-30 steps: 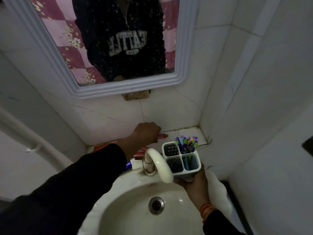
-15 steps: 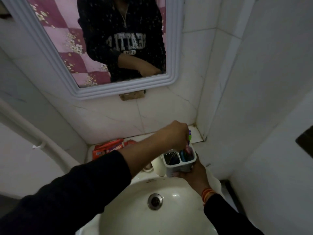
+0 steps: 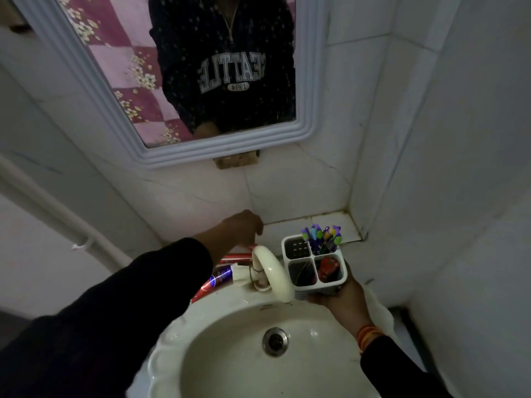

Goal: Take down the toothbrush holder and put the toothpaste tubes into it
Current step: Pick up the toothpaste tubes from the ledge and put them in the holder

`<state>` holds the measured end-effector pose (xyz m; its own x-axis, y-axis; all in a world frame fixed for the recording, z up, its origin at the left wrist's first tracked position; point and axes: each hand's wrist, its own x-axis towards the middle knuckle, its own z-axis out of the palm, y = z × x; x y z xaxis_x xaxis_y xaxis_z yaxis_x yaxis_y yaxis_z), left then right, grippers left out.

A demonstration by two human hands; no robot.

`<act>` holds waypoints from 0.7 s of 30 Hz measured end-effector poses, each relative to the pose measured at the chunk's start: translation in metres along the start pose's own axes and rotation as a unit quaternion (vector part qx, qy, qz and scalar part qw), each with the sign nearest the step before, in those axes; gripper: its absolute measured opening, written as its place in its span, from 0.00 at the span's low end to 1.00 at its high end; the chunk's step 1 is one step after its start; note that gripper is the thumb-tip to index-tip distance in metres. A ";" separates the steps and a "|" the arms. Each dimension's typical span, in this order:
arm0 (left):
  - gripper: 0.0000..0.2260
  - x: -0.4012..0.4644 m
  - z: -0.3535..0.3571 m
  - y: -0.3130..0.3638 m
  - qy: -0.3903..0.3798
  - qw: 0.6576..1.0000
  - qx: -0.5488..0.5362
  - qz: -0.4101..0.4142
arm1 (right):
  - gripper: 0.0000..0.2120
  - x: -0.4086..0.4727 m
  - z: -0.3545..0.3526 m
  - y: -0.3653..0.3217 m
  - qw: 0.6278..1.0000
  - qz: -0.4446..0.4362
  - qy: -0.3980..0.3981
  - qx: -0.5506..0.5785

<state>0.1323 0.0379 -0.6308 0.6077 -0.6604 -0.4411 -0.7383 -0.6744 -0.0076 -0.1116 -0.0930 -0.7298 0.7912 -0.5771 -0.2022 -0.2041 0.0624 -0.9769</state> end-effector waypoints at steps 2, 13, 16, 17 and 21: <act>0.15 0.006 0.022 -0.012 0.001 0.999 0.047 0.012 | 0.41 0.002 -0.001 0.003 1.000 0.000 -0.001 0.002; 0.16 0.009 -0.008 -0.004 0.053 0.992 0.071 0.087 | 0.42 0.004 -0.001 0.003 1.000 0.001 -0.006 0.005; 0.14 -0.007 -0.043 0.010 0.091 0.992 -0.029 0.085 | 0.42 0.002 -0.002 0.003 1.000 -0.001 -0.014 0.007; 0.12 -0.015 -0.054 0.015 0.107 0.989 -0.053 0.085 | 0.42 0.002 -0.002 0.002 1.000 -0.004 -0.016 0.007; 0.11 -0.054 -0.093 0.046 0.167 0.975 -0.109 0.103 | 0.38 -0.002 0.000 -0.004 1.000 0.000 -0.017 0.017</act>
<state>0.0924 0.0121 -0.5240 0.5407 -0.8357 -0.0967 -0.7976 -0.5458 0.2569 -0.1125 -0.0926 -0.7257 0.8106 -0.5493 -0.2029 -0.1839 0.0902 -0.9788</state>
